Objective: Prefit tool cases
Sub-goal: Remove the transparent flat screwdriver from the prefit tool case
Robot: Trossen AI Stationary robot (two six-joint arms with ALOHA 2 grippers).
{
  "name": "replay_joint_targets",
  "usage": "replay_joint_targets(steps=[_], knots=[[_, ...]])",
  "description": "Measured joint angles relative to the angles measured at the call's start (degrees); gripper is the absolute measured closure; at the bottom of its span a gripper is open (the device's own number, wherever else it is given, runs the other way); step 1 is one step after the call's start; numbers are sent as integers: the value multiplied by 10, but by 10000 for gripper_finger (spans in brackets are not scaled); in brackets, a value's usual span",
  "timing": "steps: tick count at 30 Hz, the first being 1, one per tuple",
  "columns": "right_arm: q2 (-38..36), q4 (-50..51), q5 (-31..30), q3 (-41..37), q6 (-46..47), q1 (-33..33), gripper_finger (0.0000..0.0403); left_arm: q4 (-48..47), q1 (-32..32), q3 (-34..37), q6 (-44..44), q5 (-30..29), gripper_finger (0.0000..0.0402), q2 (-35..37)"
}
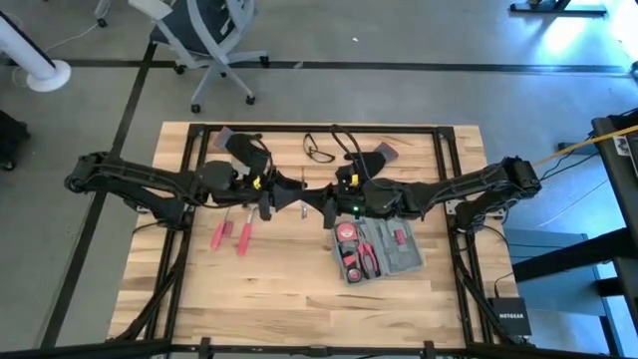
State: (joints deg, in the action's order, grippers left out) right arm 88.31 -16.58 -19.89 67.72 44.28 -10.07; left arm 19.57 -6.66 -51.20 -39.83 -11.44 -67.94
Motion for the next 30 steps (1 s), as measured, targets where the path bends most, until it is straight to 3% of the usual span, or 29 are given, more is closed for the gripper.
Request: replay_joint_targets(steps=[5,11,15,24,30], knots=[[0,0,4,0,1,0,384,-1,2,0,3,-31,255,0],[0,-2,5,0,1,0,384,-12,1,0,17,-33,384,0],[-1,-3,16,0,-2,0,374,-11,4,0,15,-40,394,0],[-1,-2,20,0,-13,0,246,-21,4,0,8,-43,399,0],[0,31,36,0,-14,0,184,-117,4,-1,-16,-48,400,10]])
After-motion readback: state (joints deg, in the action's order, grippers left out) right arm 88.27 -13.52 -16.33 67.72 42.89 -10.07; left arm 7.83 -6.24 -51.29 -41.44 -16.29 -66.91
